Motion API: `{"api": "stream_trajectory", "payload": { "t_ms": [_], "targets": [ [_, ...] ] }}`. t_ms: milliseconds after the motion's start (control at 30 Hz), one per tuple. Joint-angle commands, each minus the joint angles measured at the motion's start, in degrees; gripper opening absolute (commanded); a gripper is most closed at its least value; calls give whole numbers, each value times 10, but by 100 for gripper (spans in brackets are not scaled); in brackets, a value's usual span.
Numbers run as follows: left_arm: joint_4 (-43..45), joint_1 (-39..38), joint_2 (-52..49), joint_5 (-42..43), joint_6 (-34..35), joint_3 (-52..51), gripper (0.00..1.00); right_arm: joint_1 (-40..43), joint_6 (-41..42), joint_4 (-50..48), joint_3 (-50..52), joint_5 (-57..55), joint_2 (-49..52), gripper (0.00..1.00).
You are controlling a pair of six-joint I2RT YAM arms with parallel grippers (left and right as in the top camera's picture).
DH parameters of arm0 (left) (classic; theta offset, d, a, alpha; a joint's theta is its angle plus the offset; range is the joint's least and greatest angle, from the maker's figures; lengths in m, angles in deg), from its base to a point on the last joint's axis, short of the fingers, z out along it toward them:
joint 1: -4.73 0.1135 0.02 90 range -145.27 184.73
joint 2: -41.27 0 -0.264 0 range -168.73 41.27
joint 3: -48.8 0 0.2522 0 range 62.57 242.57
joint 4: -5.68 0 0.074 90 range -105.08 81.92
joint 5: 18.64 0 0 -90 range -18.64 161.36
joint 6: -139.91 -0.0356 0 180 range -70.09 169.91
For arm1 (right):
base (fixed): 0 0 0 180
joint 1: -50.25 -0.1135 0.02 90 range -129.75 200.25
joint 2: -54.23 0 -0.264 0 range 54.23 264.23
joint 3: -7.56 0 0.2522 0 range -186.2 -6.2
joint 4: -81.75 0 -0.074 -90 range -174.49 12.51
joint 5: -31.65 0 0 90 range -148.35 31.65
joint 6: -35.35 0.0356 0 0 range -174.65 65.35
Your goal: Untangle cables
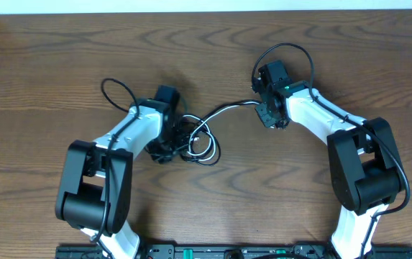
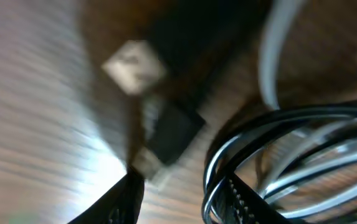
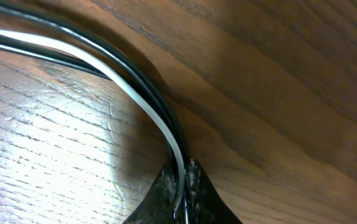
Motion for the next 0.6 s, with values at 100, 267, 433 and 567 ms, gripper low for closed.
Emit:
{"api": "stream_trajectory", "payload": {
  "t_ms": [100,267,433,567],
  "targets": [
    [-1,39,-21,-169,-69,-12,42,0,0,3,17,17,34,4],
    [-2,54,-21,-212,-87,-12,42,0,0,3,17,17,34,4],
    [-34,58,-21,-213,-92,3,42,0,0,3,17,17,34,5],
    [-91,58,-21,-213,-92,51,43,0,0,3,17,17,34,5]
  ]
}}
